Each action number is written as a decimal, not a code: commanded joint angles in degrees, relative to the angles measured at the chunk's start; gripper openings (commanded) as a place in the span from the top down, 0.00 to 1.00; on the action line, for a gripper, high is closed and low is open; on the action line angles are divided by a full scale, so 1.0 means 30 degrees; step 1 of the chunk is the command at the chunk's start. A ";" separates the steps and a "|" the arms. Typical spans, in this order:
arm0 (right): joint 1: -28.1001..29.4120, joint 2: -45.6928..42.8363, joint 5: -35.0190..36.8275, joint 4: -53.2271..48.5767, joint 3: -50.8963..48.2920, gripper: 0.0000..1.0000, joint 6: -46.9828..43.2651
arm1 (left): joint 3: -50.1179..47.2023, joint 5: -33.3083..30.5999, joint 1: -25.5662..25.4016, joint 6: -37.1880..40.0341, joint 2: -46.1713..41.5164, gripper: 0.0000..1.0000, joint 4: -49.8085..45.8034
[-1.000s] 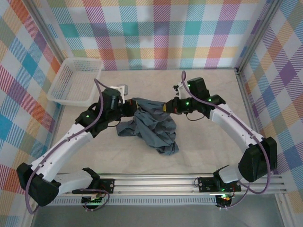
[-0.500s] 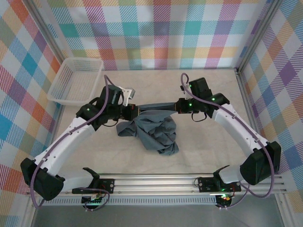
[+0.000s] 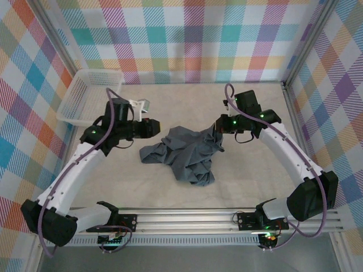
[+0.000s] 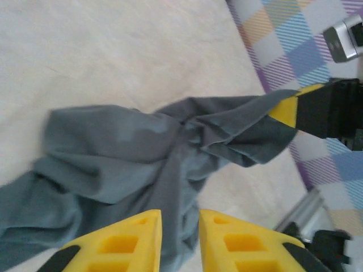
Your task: Fold the inside-out t-shirt
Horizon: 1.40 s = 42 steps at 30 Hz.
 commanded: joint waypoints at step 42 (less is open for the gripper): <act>0.6677 0.2431 -0.6628 0.8659 0.2325 0.97 0.5293 | 0.0022 -1.8249 -0.3541 -0.1674 -0.6444 0.96 -0.3448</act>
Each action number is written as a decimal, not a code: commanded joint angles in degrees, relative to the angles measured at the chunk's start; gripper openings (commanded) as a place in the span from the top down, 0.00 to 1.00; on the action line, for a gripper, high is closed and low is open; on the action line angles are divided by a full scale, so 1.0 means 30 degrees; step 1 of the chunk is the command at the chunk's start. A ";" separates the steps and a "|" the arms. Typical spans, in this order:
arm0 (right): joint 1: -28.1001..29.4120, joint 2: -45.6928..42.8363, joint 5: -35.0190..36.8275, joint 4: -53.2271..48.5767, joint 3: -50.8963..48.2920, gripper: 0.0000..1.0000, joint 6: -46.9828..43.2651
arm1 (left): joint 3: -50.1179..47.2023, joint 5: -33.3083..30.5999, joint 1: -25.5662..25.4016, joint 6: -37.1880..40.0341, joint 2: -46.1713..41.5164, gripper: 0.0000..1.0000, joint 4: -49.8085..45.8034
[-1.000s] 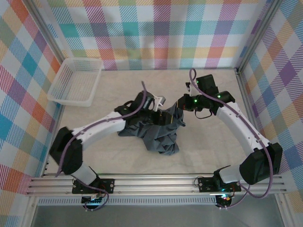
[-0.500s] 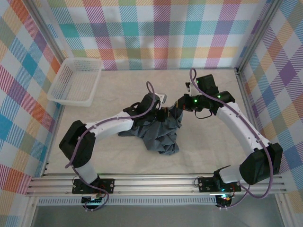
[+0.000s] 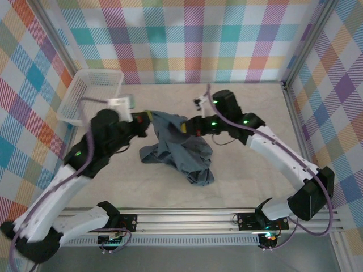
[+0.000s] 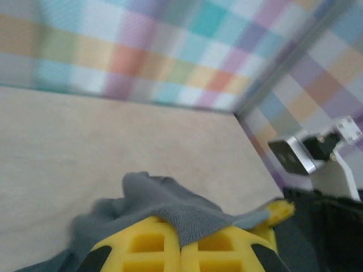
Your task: Fold the inside-out t-shirt
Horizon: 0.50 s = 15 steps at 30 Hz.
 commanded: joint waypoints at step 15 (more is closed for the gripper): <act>-0.3743 0.0607 0.5578 -0.2335 0.0080 0.40 0.0875 | -0.0129 -0.2651 0.0197 0.1569 0.3175 0.47 -0.2539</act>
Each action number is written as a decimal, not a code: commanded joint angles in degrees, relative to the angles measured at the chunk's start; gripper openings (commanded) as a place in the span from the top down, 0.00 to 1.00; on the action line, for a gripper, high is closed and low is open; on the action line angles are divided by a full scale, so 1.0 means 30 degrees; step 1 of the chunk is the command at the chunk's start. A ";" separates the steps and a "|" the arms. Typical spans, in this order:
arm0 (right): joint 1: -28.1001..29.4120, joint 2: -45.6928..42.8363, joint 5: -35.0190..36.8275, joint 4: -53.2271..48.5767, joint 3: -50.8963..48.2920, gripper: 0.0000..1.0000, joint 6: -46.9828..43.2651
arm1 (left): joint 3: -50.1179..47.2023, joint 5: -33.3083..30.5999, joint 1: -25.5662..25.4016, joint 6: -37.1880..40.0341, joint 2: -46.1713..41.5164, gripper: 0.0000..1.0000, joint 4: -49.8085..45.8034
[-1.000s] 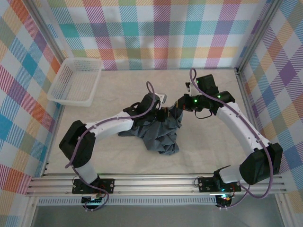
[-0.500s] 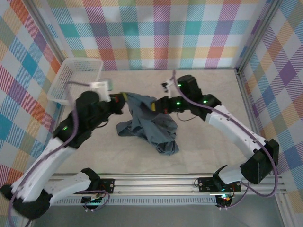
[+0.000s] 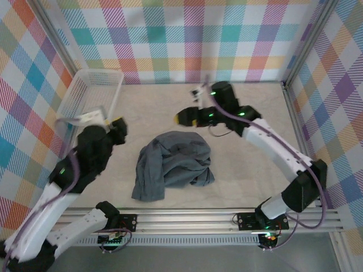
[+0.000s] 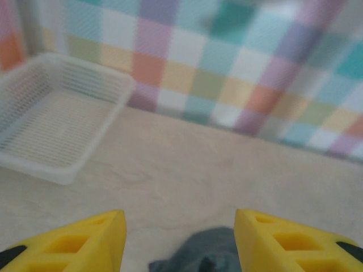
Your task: Fold the inside-out t-shirt
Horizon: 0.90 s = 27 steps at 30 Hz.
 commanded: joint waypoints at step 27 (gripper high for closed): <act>-0.3437 -0.0922 0.1101 0.1257 -0.3502 1.00 0.0531 | 0.3436 1.4082 0.2705 0.1180 1.0924 1.00 0.2112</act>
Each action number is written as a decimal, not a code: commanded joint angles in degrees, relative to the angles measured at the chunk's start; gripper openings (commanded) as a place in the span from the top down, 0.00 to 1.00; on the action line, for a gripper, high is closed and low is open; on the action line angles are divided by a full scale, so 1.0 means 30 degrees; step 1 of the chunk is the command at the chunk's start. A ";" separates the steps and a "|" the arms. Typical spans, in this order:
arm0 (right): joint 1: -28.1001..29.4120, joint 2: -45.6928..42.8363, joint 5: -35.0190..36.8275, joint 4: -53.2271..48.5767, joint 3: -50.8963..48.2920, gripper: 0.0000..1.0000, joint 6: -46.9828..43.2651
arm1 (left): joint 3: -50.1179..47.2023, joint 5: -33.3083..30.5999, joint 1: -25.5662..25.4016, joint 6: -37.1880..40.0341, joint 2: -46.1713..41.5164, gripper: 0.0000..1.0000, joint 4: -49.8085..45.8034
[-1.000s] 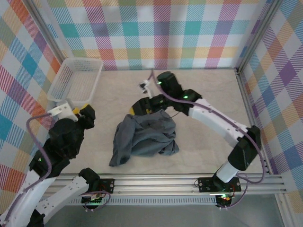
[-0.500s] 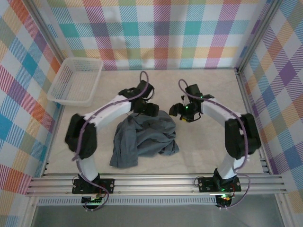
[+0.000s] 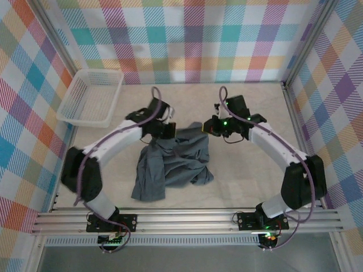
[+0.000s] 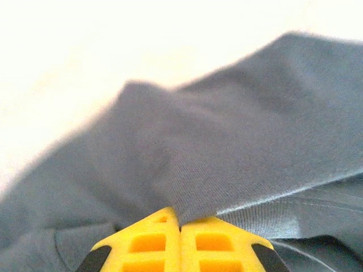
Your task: Fold the inside-out t-shirt
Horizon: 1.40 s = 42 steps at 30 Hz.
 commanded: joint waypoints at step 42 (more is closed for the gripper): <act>0.6657 0.5060 -0.0839 -0.1517 0.1035 0.32 -0.2735 | -0.7146 -0.2423 -0.2491 -0.3046 -0.3878 0.37 -0.0124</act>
